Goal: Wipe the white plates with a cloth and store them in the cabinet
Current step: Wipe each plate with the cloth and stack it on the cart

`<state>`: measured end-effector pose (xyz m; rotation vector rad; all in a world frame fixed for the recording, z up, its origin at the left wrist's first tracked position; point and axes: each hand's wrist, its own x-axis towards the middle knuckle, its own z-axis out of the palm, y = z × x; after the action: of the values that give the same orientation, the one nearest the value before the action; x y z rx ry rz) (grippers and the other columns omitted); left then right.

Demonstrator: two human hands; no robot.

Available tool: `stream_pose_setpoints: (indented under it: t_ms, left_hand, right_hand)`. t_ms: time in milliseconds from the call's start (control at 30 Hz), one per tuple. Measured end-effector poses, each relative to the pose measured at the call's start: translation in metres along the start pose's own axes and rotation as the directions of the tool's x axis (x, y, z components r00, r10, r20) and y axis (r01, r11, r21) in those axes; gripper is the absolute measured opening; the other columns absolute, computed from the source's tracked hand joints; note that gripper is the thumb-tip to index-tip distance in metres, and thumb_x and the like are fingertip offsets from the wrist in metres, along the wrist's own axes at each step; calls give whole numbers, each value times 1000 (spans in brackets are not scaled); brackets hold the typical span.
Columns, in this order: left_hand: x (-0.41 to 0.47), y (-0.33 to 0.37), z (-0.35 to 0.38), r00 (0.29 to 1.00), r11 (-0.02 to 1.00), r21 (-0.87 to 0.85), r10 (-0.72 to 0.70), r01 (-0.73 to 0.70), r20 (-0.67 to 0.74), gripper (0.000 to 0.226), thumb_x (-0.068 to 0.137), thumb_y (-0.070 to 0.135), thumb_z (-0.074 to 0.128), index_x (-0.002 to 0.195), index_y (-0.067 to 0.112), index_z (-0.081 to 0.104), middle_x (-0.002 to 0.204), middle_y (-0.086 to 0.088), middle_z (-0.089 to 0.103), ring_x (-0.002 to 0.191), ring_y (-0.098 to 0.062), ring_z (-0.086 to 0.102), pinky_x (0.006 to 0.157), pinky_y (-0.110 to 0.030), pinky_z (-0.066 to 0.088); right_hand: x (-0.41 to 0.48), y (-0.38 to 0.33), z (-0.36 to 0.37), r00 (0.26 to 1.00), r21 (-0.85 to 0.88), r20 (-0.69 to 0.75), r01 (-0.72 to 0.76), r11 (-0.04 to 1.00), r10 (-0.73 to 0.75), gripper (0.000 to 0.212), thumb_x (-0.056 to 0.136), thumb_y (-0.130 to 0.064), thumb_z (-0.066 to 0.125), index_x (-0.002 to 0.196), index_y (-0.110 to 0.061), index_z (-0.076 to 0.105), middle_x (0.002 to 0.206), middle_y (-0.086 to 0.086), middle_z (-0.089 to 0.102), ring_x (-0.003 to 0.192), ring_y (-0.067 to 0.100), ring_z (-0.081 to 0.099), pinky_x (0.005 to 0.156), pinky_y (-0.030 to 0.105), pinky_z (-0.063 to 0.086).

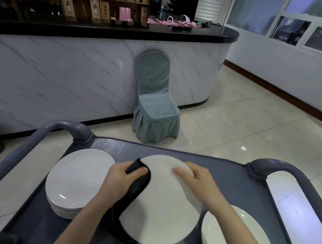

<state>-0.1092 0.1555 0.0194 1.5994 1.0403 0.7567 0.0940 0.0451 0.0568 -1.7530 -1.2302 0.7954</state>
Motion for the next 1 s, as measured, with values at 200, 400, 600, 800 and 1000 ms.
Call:
stream_pose_setpoints:
  t_ms: [200, 400, 600, 800, 1000]
  left_hand:
    - [-7, 6, -3, 977, 987, 79, 126, -141, 174, 30, 78, 40, 72, 68, 13, 64, 57, 10, 52, 54, -4, 45, 53, -20, 37]
    - [-36, -11, 33, 806, 886, -435, -372, 161, -460, 21, 90, 29, 67, 72, 18, 67, 73, 7, 69, 71, -11, 59, 67, -29, 46]
    - [-19, -7, 6, 879, 912, -352, -334, 210, -341, 23, 90, 27, 68, 76, 9, 69, 78, -6, 70, 72, -20, 59, 69, -36, 50]
    - [-5, 10, -16, 975, 992, 86, 77, -97, 210, 28, 79, 37, 73, 75, 10, 69, 64, 8, 59, 62, -6, 52, 61, -26, 43]
    - [-14, -8, -3, 973, 984, 124, 100, -128, 210, 29, 80, 30, 74, 61, 16, 57, 53, 11, 49, 52, -3, 42, 51, -16, 34]
  right_hand:
    - [-3, 0, 15, 977, -175, 98, 205, 963, -190, 45, 96, -39, 60, 60, -22, 41, 58, -13, 40, 56, 2, 35, 54, 20, 29]
    - [-14, 6, 46, 830, 670, -351, -100, 736, 433, 37, 95, -30, 64, 73, 0, 61, 70, -3, 66, 63, 14, 59, 62, 24, 50]
    - [-22, 11, 44, 909, 542, -247, -158, 825, 336, 11, 96, -30, 61, 95, -26, 72, 93, -8, 76, 83, 9, 71, 69, 25, 56]
    - [-1, -7, 5, 994, -4, 108, 26, 1000, -25, 18, 86, -50, 68, 93, -35, 73, 79, 3, 70, 67, 12, 55, 66, 25, 45]
    - [-10, 4, 33, 982, -202, 99, 176, 963, -158, 39, 96, -43, 58, 69, -14, 58, 63, -1, 53, 60, 8, 43, 61, 25, 35]
